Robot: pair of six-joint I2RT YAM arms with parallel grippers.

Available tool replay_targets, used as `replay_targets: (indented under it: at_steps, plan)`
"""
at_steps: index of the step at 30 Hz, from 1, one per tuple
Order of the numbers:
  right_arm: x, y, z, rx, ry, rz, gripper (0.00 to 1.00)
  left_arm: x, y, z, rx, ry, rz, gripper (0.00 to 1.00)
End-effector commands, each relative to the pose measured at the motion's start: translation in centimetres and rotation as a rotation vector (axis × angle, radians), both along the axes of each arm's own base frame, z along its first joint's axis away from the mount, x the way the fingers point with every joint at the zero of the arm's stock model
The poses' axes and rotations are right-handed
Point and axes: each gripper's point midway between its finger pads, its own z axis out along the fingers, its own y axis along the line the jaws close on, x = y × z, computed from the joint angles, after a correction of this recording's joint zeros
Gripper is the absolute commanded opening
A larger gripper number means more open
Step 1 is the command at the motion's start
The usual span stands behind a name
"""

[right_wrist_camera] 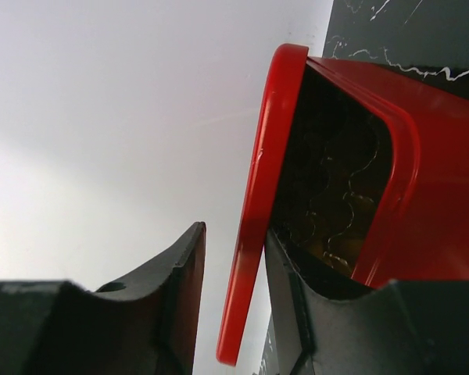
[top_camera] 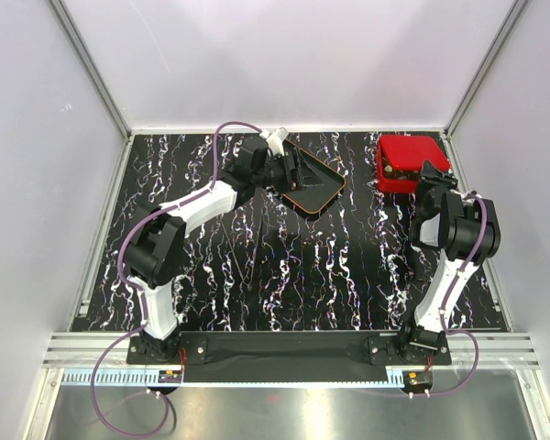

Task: Pack the chocolate

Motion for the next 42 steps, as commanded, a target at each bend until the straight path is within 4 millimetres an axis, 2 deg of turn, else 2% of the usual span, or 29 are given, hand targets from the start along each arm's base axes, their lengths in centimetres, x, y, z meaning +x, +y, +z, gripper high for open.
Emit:
replay_targets:
  at_steps: [1, 8, 13, 16, 20, 22, 25, 26, 27, 28, 30, 31, 32, 33, 34, 35, 36, 37, 38, 39, 40, 41, 42]
  plan:
    - [-0.3, 0.8, 3.4, -0.061, -0.059, 0.031, 0.43, 0.1, 0.3, 4.3, -0.057, -0.110, 0.022, 0.82]
    - [-1.0, 1.9, 1.3, -0.034, 0.015, 0.082, 0.43, -0.2, 0.6, 4.6, -0.058, -0.113, 0.030, 0.82]
    - [-2.1, 2.8, -1.1, -0.046, 0.131, 0.130, 0.44, -0.2, 0.8, 4.9, -0.054, -0.116, 0.034, 0.82]
    - [-2.3, 3.3, -1.1, -0.064, 0.141, 0.157, 0.44, -0.3, 0.9, 4.9, -0.047, -0.118, 0.037, 0.82]
    - [-3.3, 2.9, -1.0, -0.058, 0.181, 0.155, 0.44, -0.3, 1.0, 4.9, -0.044, -0.119, 0.042, 0.82]
    - [-3.7, 3.6, -0.9, -0.046, 0.202, 0.196, 0.44, -0.3, 1.0, 5.2, -0.048, -0.123, 0.046, 0.82]
    - [-4.2, 4.7, -0.5, -0.080, 0.307, 0.271, 0.43, -0.3, 1.1, 5.3, -0.049, -0.124, 0.046, 0.82]
    - [-5.4, 5.1, -1.6, -0.064, 0.422, 0.296, 0.44, -0.3, 1.1, 5.3, -0.048, -0.125, 0.047, 0.82]
    - [-4.9, 5.3, -0.6, -0.079, 0.454, 0.313, 0.43, -0.3, 1.1, 5.1, -0.045, -0.123, 0.048, 0.83]
    - [-5.4, 5.4, -0.8, -0.108, 0.508, 0.338, 0.44, -0.3, 1.2, 5.2, -0.045, -0.126, 0.049, 0.83]
    - [-6.2, 4.8, -0.1, -0.147, 0.606, 0.326, 0.43, -0.2, 1.3, 5.1, -0.043, -0.125, 0.055, 0.83]
    - [-7.0, 4.7, -0.5, -0.152, 0.677, 0.329, 0.43, -0.2, 1.3, 5.0, -0.043, -0.123, 0.056, 0.83]
    - [-6.9, 4.3, -0.3, -0.188, 0.710, 0.330, 0.43, -0.2, 1.3, 5.0, -0.044, -0.123, 0.058, 0.83]
    - [-5.2, 3.6, 2.5, -0.243, 0.696, 0.329, 0.43, -0.3, 1.3, 5.0, -0.044, -0.123, 0.058, 0.83]
    - [-4.7, 3.2, 2.9, -0.323, 0.739, 0.359, 0.43, -0.3, 1.4, 4.9, -0.042, -0.121, 0.059, 0.83]
    - [-4.8, 3.3, 0.5, -0.315, 0.851, 0.409, 0.42, -0.2, 1.4, 4.8, -0.040, -0.120, 0.063, 0.83]
    - [-2.4, 3.0, 3.5, -0.401, 0.807, 0.450, 0.42, -0.2, 1.4, 4.6, -0.034, -0.116, 0.062, 0.83]
    - [-2.7, 3.0, 0.1, -0.375, 0.942, 0.512, 0.41, -0.2, 1.4, 4.7, -0.033, -0.119, 0.061, 0.83]
    - [-0.5, 2.3, 3.1, -0.433, 0.906, 0.507, 0.40, -0.2, 1.4, 4.4, -0.023, -0.117, 0.060, 0.84]
    - [0.1, 2.3, 2.9, -0.452, 0.921, 0.535, 0.40, -0.1, 1.5, 4.4, -0.020, -0.120, 0.064, 0.84]
    - [0.5, 2.1, 1.2, -0.469, 0.966, 0.572, 0.39, -0.1, 1.6, 4.2, -0.016, -0.118, 0.068, 0.84]
    - [1.9, 1.8, 2.8, -0.508, 0.927, 0.566, 0.38, -0.1, 1.6, 4.0, -0.012, -0.115, 0.070, 0.84]
    - [2.6, 2.2, 3.0, -0.532, 0.892, 0.605, 0.38, -0.1, 1.6, 4.0, -0.011, -0.117, 0.069, 0.84]
